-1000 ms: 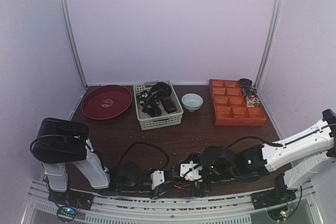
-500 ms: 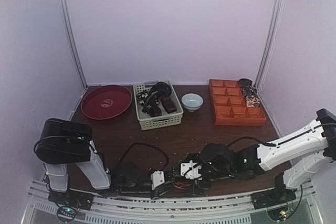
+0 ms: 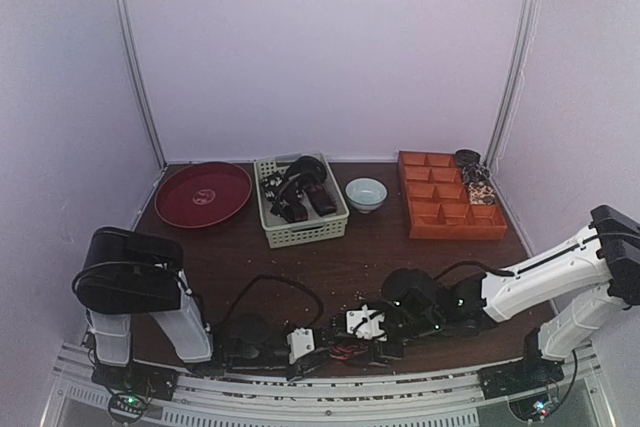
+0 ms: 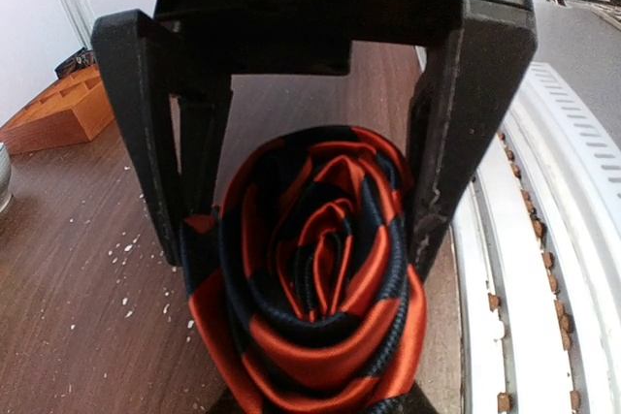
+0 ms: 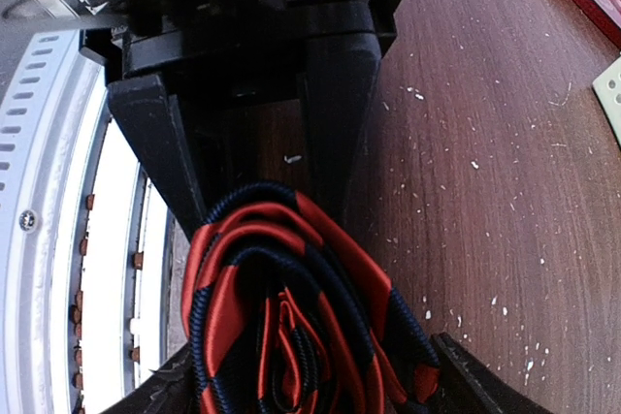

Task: Roll the ties
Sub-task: Pass from the left arm to the right

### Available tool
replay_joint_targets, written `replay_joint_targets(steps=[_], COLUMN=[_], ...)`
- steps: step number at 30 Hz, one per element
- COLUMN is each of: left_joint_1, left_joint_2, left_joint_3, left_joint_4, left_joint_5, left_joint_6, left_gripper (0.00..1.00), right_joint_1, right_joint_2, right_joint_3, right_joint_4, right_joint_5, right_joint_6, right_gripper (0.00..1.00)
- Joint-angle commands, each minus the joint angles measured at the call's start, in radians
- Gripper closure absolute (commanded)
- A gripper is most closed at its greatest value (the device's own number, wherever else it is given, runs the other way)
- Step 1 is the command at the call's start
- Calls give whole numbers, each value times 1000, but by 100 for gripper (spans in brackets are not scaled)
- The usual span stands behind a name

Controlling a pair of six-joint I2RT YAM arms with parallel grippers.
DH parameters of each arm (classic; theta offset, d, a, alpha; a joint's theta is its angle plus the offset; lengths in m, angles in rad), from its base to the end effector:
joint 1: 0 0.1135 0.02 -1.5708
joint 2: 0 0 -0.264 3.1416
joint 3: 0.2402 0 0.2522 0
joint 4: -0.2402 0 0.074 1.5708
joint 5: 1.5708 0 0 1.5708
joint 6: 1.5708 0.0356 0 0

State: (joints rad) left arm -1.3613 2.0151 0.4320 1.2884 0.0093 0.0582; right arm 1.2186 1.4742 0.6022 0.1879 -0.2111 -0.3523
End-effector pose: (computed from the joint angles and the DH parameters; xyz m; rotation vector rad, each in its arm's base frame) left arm 0.0611 -0.2889 0.0744 1.2871 1.4878 -0.8919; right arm 0.0904 0.2676 0.1586 -1.7305 1.5645 0.6884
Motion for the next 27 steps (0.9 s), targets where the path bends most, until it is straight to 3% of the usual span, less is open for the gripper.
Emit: replay_joint_targets(steps=[1,8,12,22,27], left_joint_1=[2,2,2,34,84], left_joint_2=[23,14,9,-65,-156], left_joint_3=[-7,-33,-43,-123,-201], left_joint_4=[-23,21,29,72,99], left_joint_5=[-18,-46,-56,-145,-174], left_joint_6=[14,-13,-29,-164,-264], left_gripper=[68,62,50,51,39], right_joint_1=[-10,-16,-20,-30,-61], right_joint_2=[27,77,92,77,29], right_joint_3=[0,29,39,54,59], right_joint_4=[4,-23,-26,-44,-66], right_joint_5=[-24,-31,-34,46,152], right_joint_6=[-1,-5,8,125,234], right_gripper=[24,30,44,62,66])
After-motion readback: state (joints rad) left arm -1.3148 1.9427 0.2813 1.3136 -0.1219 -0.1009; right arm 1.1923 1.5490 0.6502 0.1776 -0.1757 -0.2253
